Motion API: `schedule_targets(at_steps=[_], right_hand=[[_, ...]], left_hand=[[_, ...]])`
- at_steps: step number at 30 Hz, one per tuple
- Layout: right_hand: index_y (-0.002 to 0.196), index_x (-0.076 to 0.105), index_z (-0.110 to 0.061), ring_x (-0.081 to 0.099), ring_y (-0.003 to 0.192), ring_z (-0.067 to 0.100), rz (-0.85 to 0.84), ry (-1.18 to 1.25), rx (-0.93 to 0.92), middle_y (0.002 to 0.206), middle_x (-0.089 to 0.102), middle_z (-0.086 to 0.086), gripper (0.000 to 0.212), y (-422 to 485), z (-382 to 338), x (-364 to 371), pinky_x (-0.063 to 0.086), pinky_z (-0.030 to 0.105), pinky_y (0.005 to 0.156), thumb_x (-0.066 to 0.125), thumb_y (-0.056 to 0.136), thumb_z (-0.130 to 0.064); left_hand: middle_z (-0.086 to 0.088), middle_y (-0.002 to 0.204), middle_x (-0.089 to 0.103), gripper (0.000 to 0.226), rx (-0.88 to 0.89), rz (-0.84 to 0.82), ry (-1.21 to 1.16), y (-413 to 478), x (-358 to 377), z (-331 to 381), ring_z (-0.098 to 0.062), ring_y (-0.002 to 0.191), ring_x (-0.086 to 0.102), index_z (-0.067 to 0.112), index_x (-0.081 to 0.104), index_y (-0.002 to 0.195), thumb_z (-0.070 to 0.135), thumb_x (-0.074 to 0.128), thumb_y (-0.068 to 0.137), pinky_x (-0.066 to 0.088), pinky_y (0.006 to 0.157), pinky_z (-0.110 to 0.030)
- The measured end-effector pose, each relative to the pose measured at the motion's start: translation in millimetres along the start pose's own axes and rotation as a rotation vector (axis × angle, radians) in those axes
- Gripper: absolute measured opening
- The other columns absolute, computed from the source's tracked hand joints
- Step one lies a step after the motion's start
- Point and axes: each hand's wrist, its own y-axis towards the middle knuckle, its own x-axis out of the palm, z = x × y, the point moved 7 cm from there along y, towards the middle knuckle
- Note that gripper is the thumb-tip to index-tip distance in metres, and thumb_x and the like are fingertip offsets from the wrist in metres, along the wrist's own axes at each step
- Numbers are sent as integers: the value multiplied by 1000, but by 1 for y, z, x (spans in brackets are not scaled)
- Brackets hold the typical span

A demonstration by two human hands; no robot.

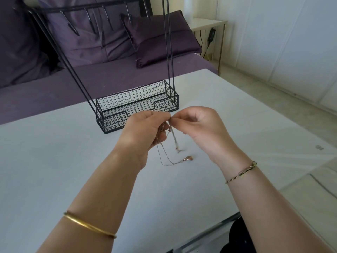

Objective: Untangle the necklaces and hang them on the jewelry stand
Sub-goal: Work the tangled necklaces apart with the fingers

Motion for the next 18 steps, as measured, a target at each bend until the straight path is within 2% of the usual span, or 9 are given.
schedule_targets(at_steps=[3, 8, 13, 18], right_hand=[[73, 67, -16, 54, 60, -1, -9, -37, -35, 65, 62, -8, 11, 1, -2, 3, 42, 9, 58, 68, 82, -9], [81, 69, -14, 57, 64, -1, -31, -7, -23, 73, 67, -5, 7, 1, 1, 7, 44, 13, 62, 67, 84, -9], [74, 68, -17, 61, 72, 5, -12, 10, 19, 74, 68, -2, 12, 1, 3, 5, 49, 24, 70, 65, 81, -8], [69, 64, -14, 58, 72, 15, 24, 16, -7, 81, 67, 16, 16, 0, -4, 0, 50, 35, 71, 61, 78, -1]], left_hand=[[1, 58, 54, 18, 16, -12, -11, 0, 0, 1, -9, 45, 44, 10, 58, 70, 12, 62, 88, 46, 57, -22], [2, 56, 56, 17, 21, -26, -24, 0, -1, 1, -10, 46, 46, 10, 59, 72, 11, 62, 88, 45, 51, -19], [1, 61, 60, 11, 41, -18, 7, -1, -2, 3, -10, 46, 50, 11, 63, 76, 13, 64, 87, 46, 50, -19], [-2, 66, 60, 12, 81, 7, 93, -1, -1, 4, -11, 50, 53, 8, 62, 80, 13, 59, 91, 49, 59, -25]])
